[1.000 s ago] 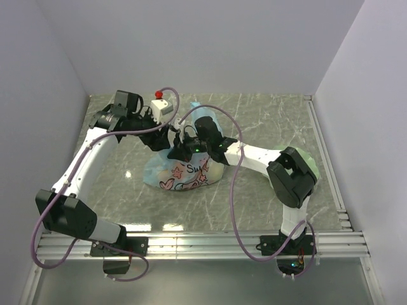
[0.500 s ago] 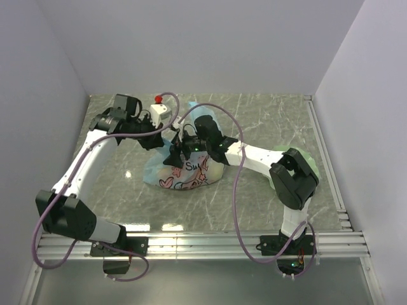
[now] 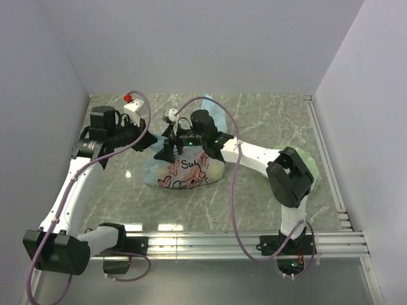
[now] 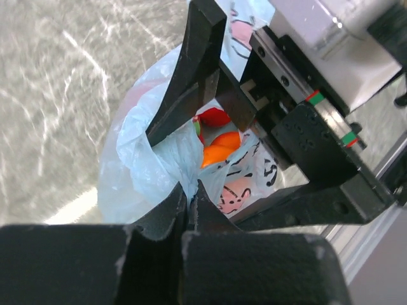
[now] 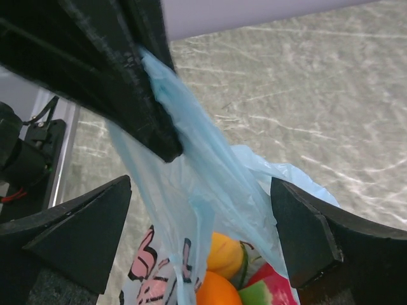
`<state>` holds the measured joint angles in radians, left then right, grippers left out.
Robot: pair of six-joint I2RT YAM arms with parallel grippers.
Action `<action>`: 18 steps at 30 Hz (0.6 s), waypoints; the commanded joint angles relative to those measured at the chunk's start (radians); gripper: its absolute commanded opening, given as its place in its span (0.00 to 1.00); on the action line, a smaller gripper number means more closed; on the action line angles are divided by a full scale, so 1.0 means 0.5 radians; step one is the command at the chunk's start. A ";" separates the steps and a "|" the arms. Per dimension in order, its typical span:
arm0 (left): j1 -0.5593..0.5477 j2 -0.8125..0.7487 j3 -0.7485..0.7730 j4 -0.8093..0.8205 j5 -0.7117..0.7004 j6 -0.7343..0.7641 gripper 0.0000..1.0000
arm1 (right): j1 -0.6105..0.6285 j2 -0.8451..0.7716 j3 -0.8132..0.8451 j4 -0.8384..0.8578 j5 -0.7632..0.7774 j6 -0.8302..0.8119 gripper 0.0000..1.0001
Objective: Place the fake fruits into the plastic bag and tie a complex knot
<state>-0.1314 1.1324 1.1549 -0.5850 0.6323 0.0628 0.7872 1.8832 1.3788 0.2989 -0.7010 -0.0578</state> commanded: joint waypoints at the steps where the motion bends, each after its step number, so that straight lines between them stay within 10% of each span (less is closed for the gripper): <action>1: 0.020 -0.184 -0.027 0.341 0.036 -0.395 0.00 | -0.102 0.191 0.016 -0.297 0.162 0.085 0.96; 18: 0.030 -0.215 -0.021 0.265 0.131 -0.258 0.00 | -0.142 -0.382 -0.168 -0.352 0.003 -0.740 1.00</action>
<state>-0.1207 1.0554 1.0912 -0.4969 0.6582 -0.0898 0.7307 1.7416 1.2991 0.2012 -0.7265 -0.2893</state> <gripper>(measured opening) 0.022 0.994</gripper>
